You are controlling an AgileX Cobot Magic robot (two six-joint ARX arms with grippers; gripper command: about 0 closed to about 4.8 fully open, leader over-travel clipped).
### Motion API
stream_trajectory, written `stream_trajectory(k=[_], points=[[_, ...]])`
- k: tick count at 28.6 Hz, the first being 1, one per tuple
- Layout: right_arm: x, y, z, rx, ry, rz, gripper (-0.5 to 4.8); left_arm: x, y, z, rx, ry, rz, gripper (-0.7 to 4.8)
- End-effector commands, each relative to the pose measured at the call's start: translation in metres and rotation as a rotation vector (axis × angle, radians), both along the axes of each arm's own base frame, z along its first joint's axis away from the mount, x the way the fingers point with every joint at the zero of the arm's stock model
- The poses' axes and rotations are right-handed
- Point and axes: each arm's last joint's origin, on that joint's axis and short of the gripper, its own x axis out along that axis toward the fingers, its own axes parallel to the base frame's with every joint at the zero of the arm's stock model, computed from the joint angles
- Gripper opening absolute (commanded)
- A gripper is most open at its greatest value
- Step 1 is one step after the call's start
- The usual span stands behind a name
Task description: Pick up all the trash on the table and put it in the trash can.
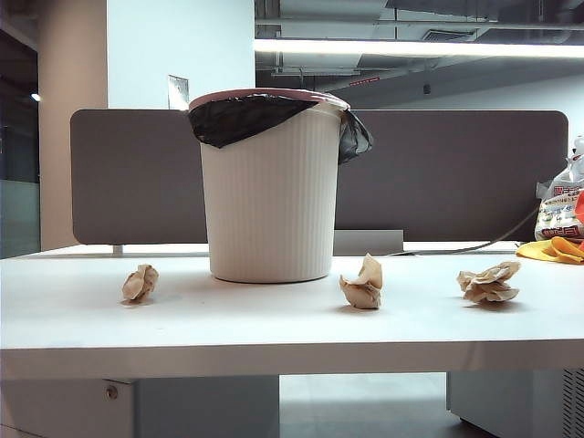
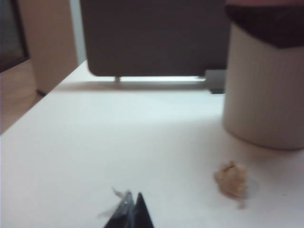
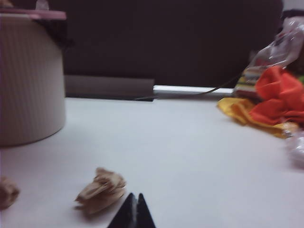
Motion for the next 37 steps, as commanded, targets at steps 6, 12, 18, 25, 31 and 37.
stream_trajectory(k=[6, 12, 18, 25, 31, 37], points=[[0.000, 0.001, -0.003, 0.001, 0.028, 0.050, -0.03, 0.000, -0.001, 0.002, -0.056, -0.011, -0.043, -0.06], [-0.010, 0.001, 0.030, 0.007, 0.015, 0.009, -0.04, -0.012, -0.002, 0.043, -0.179, -0.077, -0.068, -0.06], [-0.024, 0.001, 0.089, 0.154, -0.126, 0.009, -0.05, -0.024, -0.001, 0.108, -0.263, -0.128, -0.013, -0.06], [-0.009, 0.009, 0.189, 0.152, -0.129, 0.126, -0.05, 0.028, -0.005, 0.189, -0.222, -0.025, -0.115, -0.06], [0.037, 0.024, 0.233, 0.132, 0.016, 0.414, -0.05, 0.077, -0.034, 0.199, -0.088, 0.123, -0.227, -0.06], [0.078, 0.069, 0.220, 0.120, 0.180, 0.606, -0.05, 0.135, -0.068, 0.150, -0.005, 0.395, -0.264, -0.06]])
